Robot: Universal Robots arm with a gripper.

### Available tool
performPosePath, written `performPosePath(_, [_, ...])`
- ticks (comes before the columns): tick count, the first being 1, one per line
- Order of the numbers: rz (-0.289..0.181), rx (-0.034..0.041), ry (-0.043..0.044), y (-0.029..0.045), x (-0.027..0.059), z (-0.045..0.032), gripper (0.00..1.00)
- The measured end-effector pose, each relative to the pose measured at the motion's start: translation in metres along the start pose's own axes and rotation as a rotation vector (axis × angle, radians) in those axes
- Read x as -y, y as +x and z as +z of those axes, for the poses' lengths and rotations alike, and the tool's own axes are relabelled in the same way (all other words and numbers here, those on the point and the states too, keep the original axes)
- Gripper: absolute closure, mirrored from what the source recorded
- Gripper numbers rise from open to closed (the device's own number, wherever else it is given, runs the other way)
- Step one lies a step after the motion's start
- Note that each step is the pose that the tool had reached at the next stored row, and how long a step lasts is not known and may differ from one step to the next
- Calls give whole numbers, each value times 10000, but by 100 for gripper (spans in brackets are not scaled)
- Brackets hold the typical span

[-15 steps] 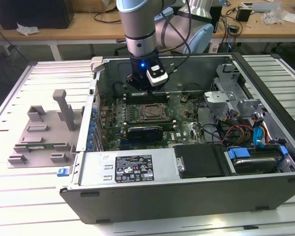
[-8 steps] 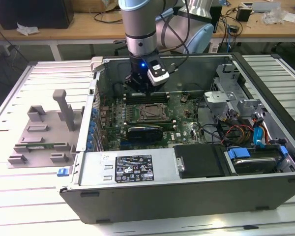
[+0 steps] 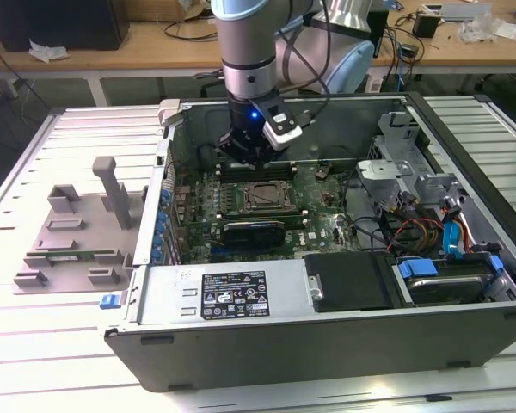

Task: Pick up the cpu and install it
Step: 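Install the first cpu locking lever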

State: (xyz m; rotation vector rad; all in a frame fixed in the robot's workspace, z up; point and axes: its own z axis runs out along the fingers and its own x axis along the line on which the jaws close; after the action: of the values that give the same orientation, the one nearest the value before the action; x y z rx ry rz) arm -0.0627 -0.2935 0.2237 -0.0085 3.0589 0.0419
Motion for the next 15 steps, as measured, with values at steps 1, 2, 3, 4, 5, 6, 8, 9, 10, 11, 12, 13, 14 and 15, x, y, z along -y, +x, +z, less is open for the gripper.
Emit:
performPosePath(1, [-26, -6, -3, -16, 4, 2, 89])
performPosePath(2, [-44, -15, -4, -35, 9, 4, 89])
performPosePath(3, [-61, -28, -7, -64, 14, 7, 89])
performPosePath(4, [-69, -44, -7, -90, 20, 8, 89])
performPosePath(5, [-75, -69, -8, -121, 27, 11, 89])
performPosePath(6, [-78, -107, -10, -154, 35, 14, 89])
performPosePath(8, [-77, -118, -9, -159, 36, 14, 89])
performPosePath(9, [-76, -118, -9, -159, 36, 14, 89])
performPosePath(10, [-76, -118, -9, -159, 36, 14, 89])
performPosePath(11, [-77, -118, -9, -159, 36, 14, 89])
performPosePath(12, [-78, -117, -12, -160, 39, 14, 89])
performPosePath(13, [-78, -118, -11, -160, 46, 14, 89])
performPosePath(14, [-77, -118, -9, -158, 59, 12, 89])
performPosePath(15, [-77, -118, -9, -158, 74, 12, 89])
